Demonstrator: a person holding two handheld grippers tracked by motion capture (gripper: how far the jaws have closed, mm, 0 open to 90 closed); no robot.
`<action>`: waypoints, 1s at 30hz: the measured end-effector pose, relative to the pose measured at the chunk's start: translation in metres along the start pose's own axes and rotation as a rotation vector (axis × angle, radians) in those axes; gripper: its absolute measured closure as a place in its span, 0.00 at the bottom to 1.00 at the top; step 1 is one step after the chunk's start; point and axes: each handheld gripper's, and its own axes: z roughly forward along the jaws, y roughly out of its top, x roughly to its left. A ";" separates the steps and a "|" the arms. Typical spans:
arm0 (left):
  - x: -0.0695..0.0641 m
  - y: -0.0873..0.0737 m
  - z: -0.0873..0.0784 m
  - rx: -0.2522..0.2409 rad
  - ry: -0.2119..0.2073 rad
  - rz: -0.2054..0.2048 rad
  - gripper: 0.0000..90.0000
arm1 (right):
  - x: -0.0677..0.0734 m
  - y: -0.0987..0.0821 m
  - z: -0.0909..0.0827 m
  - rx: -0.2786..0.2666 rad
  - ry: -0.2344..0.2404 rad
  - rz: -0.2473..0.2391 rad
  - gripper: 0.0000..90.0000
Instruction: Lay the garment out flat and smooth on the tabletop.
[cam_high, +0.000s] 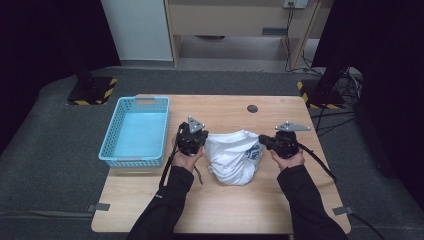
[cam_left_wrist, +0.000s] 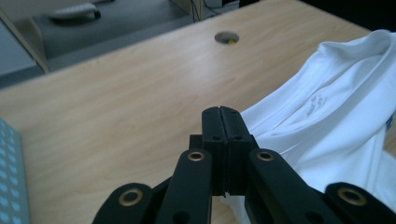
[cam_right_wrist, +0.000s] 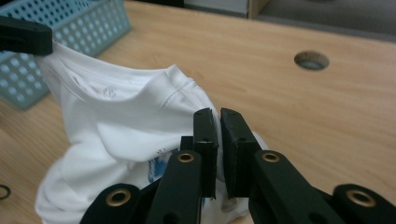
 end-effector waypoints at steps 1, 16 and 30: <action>-0.001 0.006 -0.002 -0.006 0.013 0.013 0.99 | 0.000 0.005 -0.003 -0.017 0.001 0.004 0.95; 0.028 0.028 0.050 0.008 0.172 -0.051 0.84 | -0.020 0.046 0.055 -0.164 -0.245 0.100 0.64; 0.002 -0.036 0.045 0.143 0.017 -0.163 0.36 | -0.024 0.005 0.028 -0.037 -0.185 0.049 0.40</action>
